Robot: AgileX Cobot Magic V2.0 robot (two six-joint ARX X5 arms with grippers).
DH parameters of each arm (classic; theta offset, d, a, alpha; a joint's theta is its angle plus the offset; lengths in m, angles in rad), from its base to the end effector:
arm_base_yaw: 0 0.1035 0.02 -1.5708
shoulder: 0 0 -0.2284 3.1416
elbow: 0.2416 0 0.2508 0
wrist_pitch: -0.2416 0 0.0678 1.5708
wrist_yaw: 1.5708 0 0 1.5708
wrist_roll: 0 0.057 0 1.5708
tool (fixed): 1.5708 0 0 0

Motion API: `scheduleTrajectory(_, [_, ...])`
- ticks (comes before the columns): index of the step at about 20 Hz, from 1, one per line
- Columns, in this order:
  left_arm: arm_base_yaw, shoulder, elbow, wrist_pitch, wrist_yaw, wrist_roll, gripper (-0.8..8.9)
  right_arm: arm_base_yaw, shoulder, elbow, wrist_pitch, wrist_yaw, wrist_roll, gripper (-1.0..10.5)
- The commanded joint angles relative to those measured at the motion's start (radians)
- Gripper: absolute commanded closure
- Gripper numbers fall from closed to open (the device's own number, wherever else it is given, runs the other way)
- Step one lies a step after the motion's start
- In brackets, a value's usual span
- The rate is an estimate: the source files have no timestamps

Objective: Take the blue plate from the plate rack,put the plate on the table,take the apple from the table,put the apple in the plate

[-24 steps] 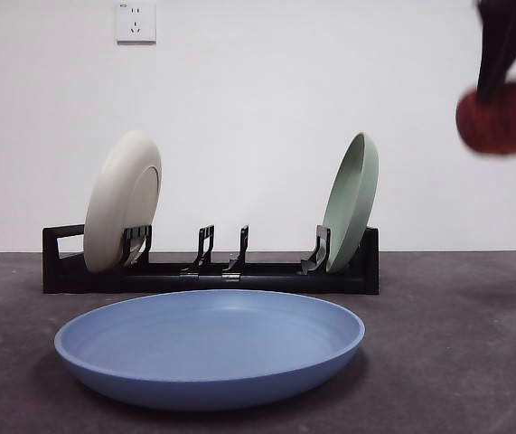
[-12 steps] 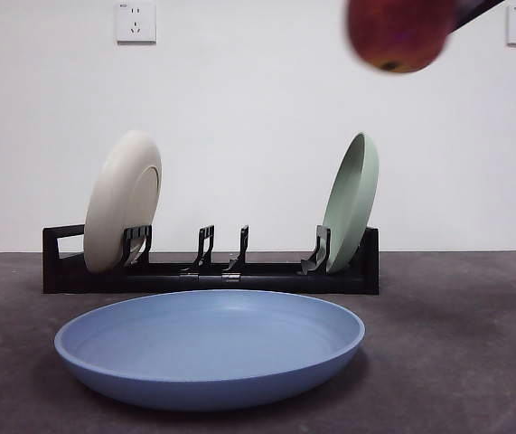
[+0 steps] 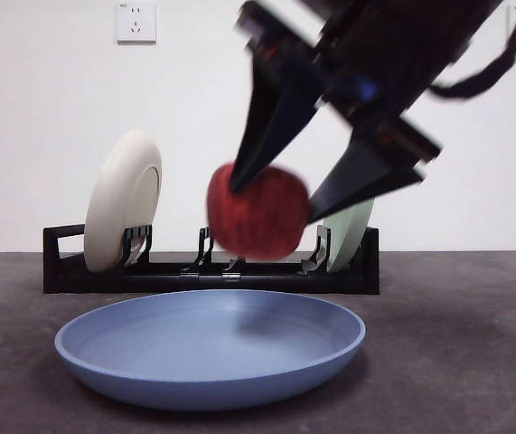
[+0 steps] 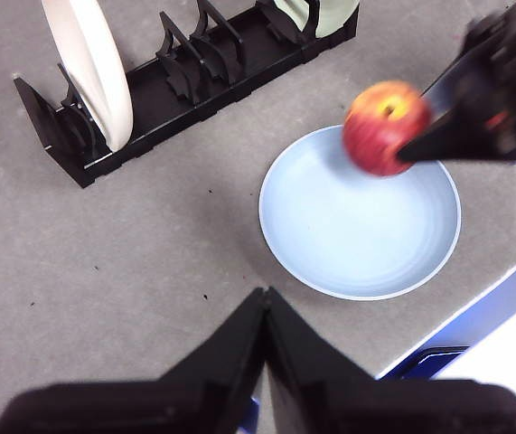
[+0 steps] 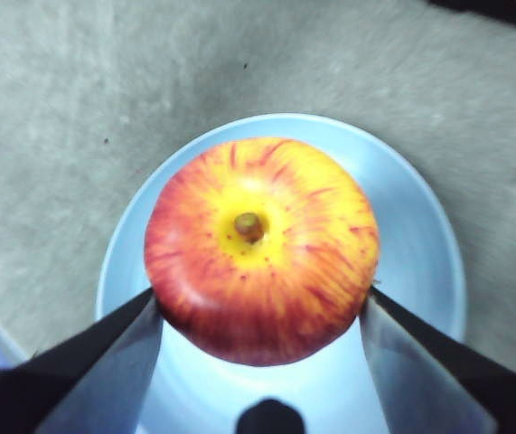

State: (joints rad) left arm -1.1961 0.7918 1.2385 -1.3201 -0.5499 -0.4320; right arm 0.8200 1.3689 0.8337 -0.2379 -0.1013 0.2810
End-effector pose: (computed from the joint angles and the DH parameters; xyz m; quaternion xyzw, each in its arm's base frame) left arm 0.0746 -0.1082 0.3361 0.1324 0.3271 -0.2228 0.9088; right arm 0.2028 0.2257 0.1677 -0.0151 0.4071 0.3582 0.8401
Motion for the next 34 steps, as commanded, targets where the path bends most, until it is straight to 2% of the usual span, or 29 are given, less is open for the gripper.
scheduleTrajectory(1, [0.000,-0.002,0.001,0.003,-0.001,-0.014,8.22,0.022,0.055,-0.008,0.072,0.002,0.008,9.5])
scheduleTrajectory(10, [0.000,-0.002,0.001,0.003,-0.004,-0.014,8.22,0.145,0.180,-0.008,0.093,0.182,-0.019,9.5])
scheduleTrajectory(17, [0.000,-0.002,0.001,0.003,-0.003,-0.014,8.22,0.150,0.218,-0.008,0.124,0.214,-0.018,9.4])
scheduleTrajectory(18, [0.000,-0.002,0.001,0.003,-0.003,-0.014,8.22,0.150,0.218,-0.008,0.124,0.214,-0.018,9.2])
scheduleTrajectory(22, [0.000,-0.002,0.001,0.003,-0.003,-0.014,8.22,0.150,0.218,-0.008,0.103,0.213,-0.018,7.0])
scheduleTrajectory(25, [0.000,-0.002,0.001,0.003,-0.002,-0.014,8.22,0.150,0.218,-0.008,0.071,0.214,-0.013,4.6])
scheduleTrajectory(30, [-0.001,-0.002,0.001,0.003,0.000,-0.013,8.22,0.157,0.197,-0.005,0.035,0.197,0.013,4.3])
scheduleTrajectory(34, [-0.001,-0.002,0.001,0.003,-0.002,-0.009,8.22,0.174,0.099,0.000,-0.004,0.191,0.046,4.4])
